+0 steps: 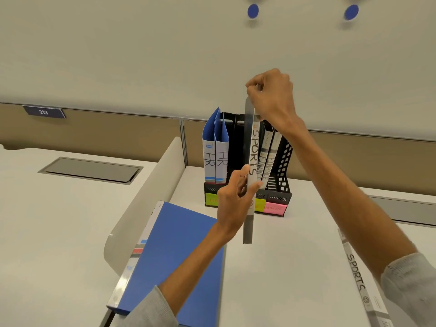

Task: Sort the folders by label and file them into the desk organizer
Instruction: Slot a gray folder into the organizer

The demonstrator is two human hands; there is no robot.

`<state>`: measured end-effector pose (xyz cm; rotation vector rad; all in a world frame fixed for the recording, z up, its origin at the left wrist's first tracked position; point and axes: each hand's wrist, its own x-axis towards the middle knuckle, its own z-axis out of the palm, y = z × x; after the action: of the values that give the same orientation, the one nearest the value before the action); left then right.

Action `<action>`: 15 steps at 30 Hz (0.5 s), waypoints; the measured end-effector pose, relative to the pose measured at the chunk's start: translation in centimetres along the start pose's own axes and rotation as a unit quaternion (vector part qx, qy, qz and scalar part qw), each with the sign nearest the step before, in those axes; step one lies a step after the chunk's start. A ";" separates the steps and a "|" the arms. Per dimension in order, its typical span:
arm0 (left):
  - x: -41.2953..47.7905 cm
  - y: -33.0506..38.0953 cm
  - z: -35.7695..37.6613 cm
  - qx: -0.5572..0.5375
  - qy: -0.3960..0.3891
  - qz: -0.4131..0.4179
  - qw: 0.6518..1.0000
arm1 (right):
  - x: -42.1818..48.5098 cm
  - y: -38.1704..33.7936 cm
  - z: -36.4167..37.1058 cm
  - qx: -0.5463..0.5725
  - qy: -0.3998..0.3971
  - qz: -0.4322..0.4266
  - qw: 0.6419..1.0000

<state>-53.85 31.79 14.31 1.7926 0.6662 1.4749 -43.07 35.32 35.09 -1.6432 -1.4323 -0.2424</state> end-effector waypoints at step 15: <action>6.2 -1.0 0.3 -0.106 0.009 0.020 0.994 | 4.6 0.1 -1.4 0.020 0.117 -0.023 0.993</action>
<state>-52.18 37.09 17.23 1.6396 0.4656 1.5298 -41.06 37.42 38.90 -1.4973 -1.2897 -0.4152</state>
